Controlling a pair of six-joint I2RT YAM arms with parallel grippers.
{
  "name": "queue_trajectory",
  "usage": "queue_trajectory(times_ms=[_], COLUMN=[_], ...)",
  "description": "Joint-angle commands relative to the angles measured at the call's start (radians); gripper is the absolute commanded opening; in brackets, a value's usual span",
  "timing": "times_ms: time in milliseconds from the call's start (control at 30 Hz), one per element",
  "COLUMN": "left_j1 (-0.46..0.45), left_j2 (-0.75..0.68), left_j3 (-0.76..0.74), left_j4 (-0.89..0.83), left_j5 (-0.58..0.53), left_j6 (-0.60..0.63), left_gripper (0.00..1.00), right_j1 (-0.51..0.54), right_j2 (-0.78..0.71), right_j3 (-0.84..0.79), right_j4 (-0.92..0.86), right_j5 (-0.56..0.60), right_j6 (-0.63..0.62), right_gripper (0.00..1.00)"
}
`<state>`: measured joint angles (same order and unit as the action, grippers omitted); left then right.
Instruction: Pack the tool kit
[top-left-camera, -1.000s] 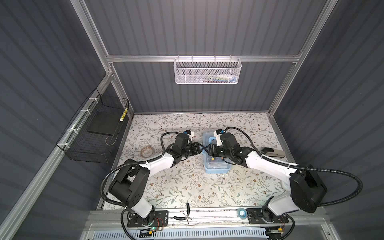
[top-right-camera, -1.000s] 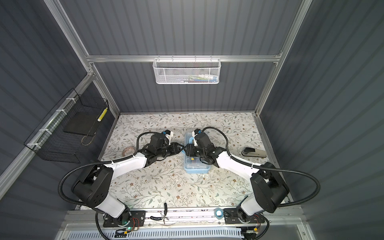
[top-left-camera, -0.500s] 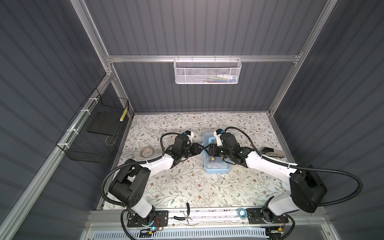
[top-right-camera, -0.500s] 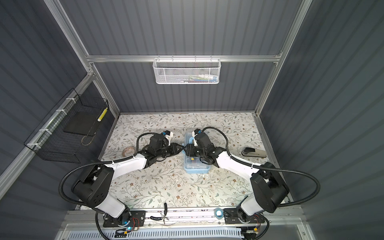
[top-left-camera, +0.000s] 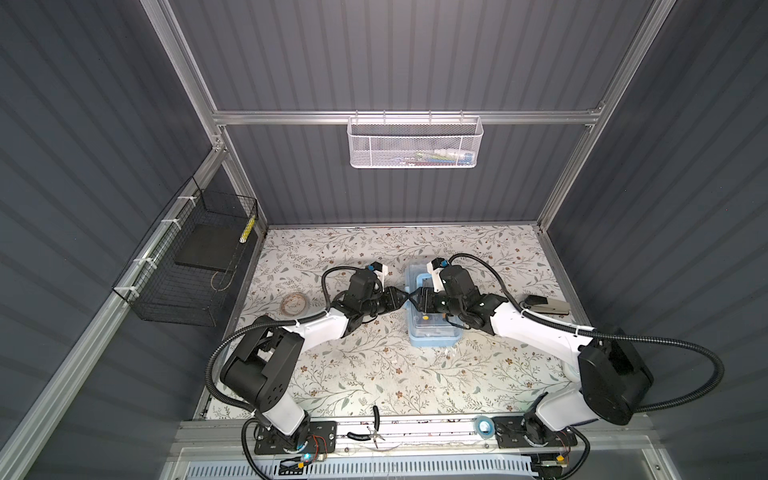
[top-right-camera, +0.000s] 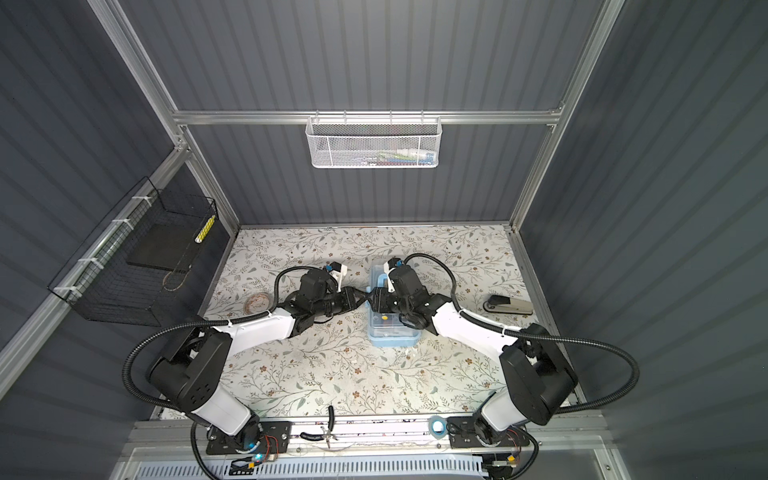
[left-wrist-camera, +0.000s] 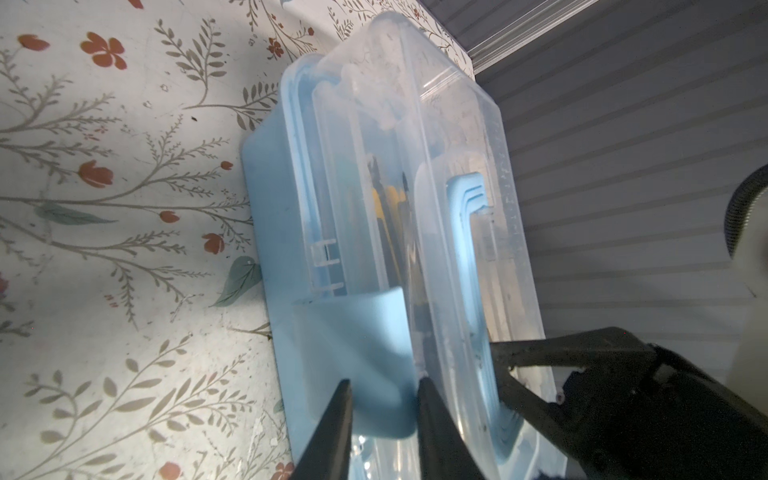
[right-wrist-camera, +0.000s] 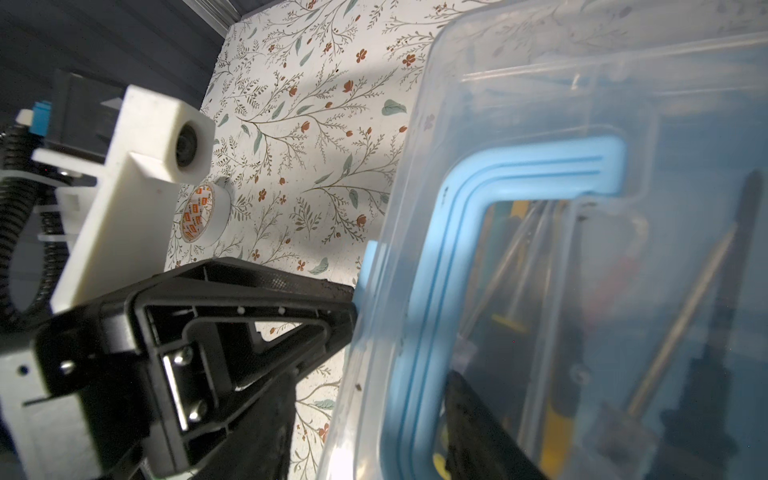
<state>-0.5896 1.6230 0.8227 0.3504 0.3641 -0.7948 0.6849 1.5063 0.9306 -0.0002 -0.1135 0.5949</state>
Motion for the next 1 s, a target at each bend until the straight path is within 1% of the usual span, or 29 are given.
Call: queue_trajectory(times_ms=[0, 200, 433, 600, 967], left_j1=[-0.006, -0.005, -0.006, -0.006, -0.006], left_j2=[0.027, 0.035, 0.053, 0.063, 0.056], left_j3=[-0.008, -0.012, -0.046, -0.053, -0.038], left_j4=[0.008, 0.010, 0.090, 0.108, 0.059], left_j5=[0.021, 0.019, 0.028, 0.034, 0.036], left_j6=[-0.004, -0.004, -0.031, -0.037, -0.012], left_gripper=[0.27, 0.27, 0.30, 0.30, 0.31], right_j1=[0.001, -0.001, 0.000, 0.000, 0.000], right_j2=[0.065, 0.070, 0.071, 0.071, 0.077], right_j3=[-0.043, -0.043, -0.044, -0.043, -0.041], right_j4=[-0.110, -0.108, -0.104, -0.110, -0.106], right_j5=[-0.030, -0.034, -0.039, -0.037, -0.040], right_j6=[-0.001, 0.000, 0.002, 0.002, 0.006], right_gripper=[0.58, 0.58, 0.58, 0.58, 0.58])
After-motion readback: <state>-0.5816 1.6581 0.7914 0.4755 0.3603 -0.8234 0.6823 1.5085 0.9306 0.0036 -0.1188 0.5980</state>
